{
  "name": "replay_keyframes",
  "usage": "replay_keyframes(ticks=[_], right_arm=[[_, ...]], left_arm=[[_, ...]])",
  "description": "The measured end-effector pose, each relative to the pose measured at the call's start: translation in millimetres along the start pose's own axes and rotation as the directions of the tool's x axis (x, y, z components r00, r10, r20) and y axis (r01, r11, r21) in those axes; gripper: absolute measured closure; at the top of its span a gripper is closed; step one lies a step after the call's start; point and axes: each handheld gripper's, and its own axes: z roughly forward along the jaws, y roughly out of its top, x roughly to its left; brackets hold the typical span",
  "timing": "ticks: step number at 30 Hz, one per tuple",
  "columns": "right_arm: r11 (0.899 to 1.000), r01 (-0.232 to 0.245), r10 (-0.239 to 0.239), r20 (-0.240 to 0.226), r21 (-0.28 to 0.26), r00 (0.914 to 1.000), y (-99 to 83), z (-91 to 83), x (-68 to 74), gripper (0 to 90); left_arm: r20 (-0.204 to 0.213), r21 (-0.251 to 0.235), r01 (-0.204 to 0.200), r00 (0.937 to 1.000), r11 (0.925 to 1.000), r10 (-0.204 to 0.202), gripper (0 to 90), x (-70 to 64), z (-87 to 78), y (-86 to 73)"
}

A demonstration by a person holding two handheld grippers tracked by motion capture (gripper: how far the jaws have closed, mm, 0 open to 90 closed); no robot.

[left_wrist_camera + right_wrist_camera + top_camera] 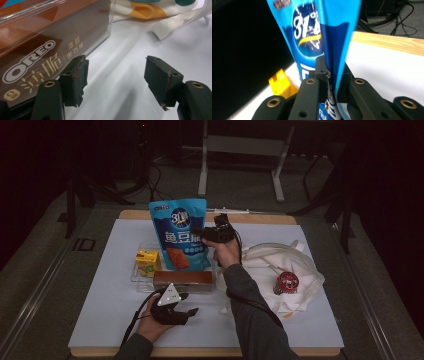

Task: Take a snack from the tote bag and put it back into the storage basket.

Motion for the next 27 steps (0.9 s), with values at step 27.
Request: replay_keyframes(ticks=[27], right_arm=[[0.933,0.262,-0.297,0.117,0.245,0.9477,-45.3,-25.8,1.2,68.9]], left_arm=[[-0.003,0.011,-0.001,1.0000,0.9999,0.001,34.9,0.0,1.0,0.4]])
